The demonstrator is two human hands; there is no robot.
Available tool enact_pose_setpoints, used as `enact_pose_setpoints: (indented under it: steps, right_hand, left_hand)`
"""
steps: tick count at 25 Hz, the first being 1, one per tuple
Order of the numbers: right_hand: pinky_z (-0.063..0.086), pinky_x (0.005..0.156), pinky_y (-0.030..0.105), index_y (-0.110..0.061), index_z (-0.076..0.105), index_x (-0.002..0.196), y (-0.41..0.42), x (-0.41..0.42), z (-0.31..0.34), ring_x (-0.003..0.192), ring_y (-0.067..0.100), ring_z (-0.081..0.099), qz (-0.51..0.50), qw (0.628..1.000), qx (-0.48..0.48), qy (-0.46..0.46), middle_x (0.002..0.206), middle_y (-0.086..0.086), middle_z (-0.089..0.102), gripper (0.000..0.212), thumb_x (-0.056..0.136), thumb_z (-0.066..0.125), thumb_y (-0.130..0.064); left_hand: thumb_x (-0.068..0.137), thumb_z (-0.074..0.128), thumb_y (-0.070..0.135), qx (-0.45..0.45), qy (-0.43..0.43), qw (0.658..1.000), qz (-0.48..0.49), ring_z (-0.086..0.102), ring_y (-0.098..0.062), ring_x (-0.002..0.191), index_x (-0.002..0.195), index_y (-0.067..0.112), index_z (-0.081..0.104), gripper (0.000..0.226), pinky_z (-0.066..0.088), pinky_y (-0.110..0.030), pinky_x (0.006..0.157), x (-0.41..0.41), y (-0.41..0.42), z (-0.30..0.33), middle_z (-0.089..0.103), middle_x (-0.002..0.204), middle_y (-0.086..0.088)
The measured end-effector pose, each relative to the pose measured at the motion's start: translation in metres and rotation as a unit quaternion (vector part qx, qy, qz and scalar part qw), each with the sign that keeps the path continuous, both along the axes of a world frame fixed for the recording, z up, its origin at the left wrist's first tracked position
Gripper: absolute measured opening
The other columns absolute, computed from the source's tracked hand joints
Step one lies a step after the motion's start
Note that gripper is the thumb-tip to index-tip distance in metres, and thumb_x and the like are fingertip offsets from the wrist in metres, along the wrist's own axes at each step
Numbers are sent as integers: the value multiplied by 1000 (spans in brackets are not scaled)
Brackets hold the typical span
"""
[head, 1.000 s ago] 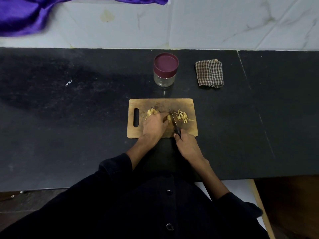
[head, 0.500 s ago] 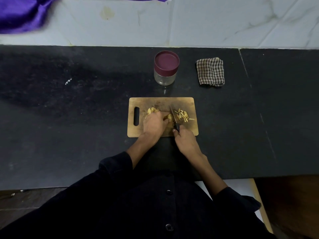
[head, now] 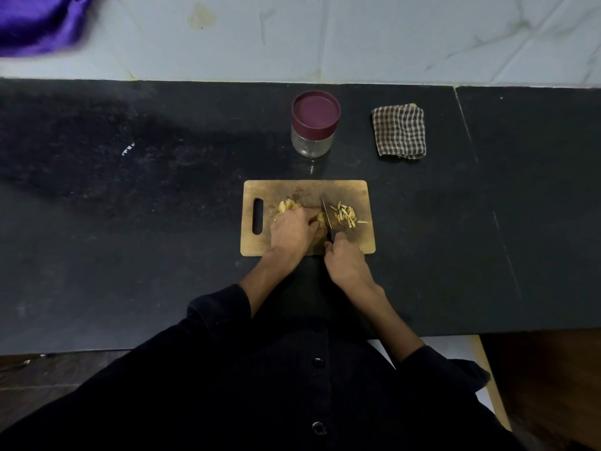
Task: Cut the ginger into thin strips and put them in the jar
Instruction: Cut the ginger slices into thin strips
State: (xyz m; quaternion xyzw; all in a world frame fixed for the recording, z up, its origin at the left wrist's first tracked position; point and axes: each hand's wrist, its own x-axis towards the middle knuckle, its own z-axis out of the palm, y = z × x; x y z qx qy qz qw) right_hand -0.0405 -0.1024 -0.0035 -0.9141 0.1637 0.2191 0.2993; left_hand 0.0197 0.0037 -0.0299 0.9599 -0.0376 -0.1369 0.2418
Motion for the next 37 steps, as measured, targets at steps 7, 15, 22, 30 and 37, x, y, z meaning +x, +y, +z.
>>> enact_pose_setpoints:
  steps: [7, 15, 22, 30, 37]
  right_hand:
    - [45, 79, 43, -7, 45, 121, -4, -31, -6, 102, 37, 59, 17, 999, -23, 13, 111, 19, 61, 26, 106, 37, -27]
    - [50, 84, 48, -6, 50, 117, -14, -35, -1, 99, 37, 61, -38, 999, 26, -10, 107, 19, 62, 27, 105, 38, -28]
    - [50, 82, 45, -6, 50, 110, -4, -23, 3, 97, 34, 61, -17, 999, 45, -19, 105, 16, 61, 24, 105, 40, -27]
    - [50, 82, 47, -7, 48, 110, 0, -19, 2, 100, 37, 61, -1, 1000, 17, -19, 107, 18, 62, 23, 105, 39, -27]
    - [50, 79, 46, -7, 46, 112, 4, -14, 2, 99, 36, 61, 4, 1000, -7, -23, 106, 18, 61, 21, 105, 38, -25]
  left_hand:
    - [92, 59, 33, -18, -5, 1000, -1, 63, -16, 92, 112, 33, 67, 22, 53, -38, 84, -1, 2, 3, 69, 95, 2]
    - [92, 60, 33, 3, -2, 1000, 16, 63, -20, 91, 108, 22, 69, 22, 52, -37, 83, -3, 1, 9, 68, 93, -3]
    - [92, 59, 30, -16, -3, 1000, -1, 64, -19, 93, 117, 33, 66, 26, 53, -38, 85, -4, 2, 10, 70, 97, 0]
    - [93, 59, 30, -13, -17, 1000, -5, 64, -18, 94, 120, 35, 64, 28, 53, -36, 84, -5, 2, 12, 70, 99, 2]
    - [93, 58, 29, -4, -29, 1000, -6, 64, -18, 93, 120, 35, 65, 28, 51, -32, 80, -5, 2, 12, 70, 99, 1]
